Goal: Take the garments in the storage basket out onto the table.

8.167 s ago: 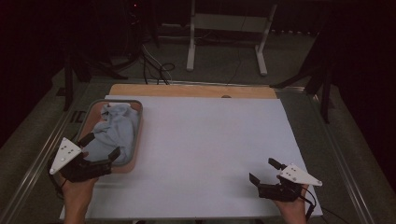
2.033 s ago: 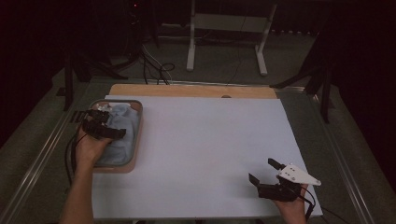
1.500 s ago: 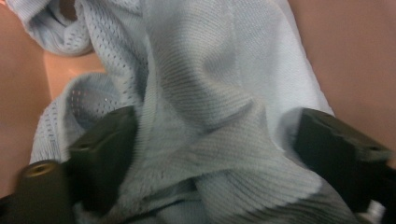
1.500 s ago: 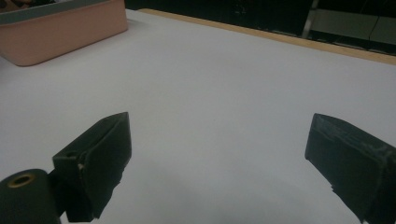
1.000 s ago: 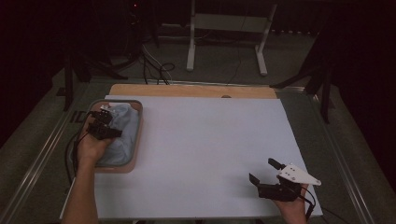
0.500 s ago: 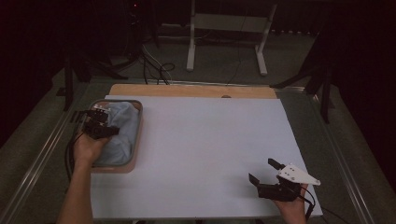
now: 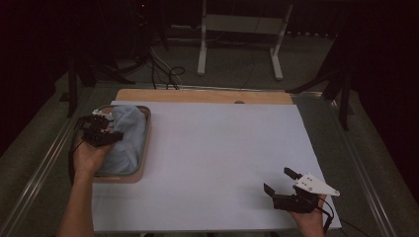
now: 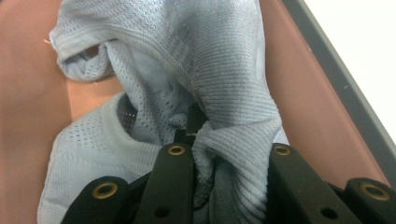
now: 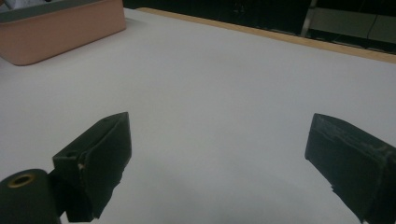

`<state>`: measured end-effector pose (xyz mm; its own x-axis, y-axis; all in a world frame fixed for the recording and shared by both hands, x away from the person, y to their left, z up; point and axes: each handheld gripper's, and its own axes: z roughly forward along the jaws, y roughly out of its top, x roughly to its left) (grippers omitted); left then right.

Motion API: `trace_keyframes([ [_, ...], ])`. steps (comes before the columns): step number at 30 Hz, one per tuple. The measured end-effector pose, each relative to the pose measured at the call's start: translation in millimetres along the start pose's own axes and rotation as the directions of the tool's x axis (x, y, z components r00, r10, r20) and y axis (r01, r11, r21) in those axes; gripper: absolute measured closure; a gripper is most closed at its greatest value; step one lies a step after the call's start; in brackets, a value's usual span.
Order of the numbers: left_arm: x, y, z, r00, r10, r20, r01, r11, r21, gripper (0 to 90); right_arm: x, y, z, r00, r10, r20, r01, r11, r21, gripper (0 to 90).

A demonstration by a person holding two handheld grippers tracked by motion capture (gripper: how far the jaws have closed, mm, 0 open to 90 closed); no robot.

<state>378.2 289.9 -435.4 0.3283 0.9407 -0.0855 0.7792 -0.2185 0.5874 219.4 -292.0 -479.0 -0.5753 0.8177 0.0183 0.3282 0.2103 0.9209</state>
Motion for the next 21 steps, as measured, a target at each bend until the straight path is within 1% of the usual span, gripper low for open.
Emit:
trace_keyframes([
  [5,-1.7,0.4,-4.2,1.0,0.007,-0.002,-0.007,0.9998,-0.018,80.3,0.2,-0.1,0.0,1.0,-0.001,0.001,0.001,1.0,0.001,7.2],
  [13,-1.1,-0.8,-11.4,1.0,0.006,-0.004,-0.006,0.9987,-0.05,80.4,0.1,-0.1,-0.2,1.0,-0.001,0.004,0.001,1.0,0.002,7.2],
  [18,-2.8,-0.3,-16.4,0.9999,0.014,-0.003,-0.014,0.9971,-0.075,80.4,0.4,-0.1,-0.1,1.0,-0.002,0.002,0.002,1.0,0.003,7.2],
  [21,-3.4,0.4,-18.5,0.9998,0.021,0.0,-0.021,0.9967,-0.079,80.4,0.1,-0.2,0.1,1.0,0.0,0.001,0.0,1.0,0.001,7.2],
])
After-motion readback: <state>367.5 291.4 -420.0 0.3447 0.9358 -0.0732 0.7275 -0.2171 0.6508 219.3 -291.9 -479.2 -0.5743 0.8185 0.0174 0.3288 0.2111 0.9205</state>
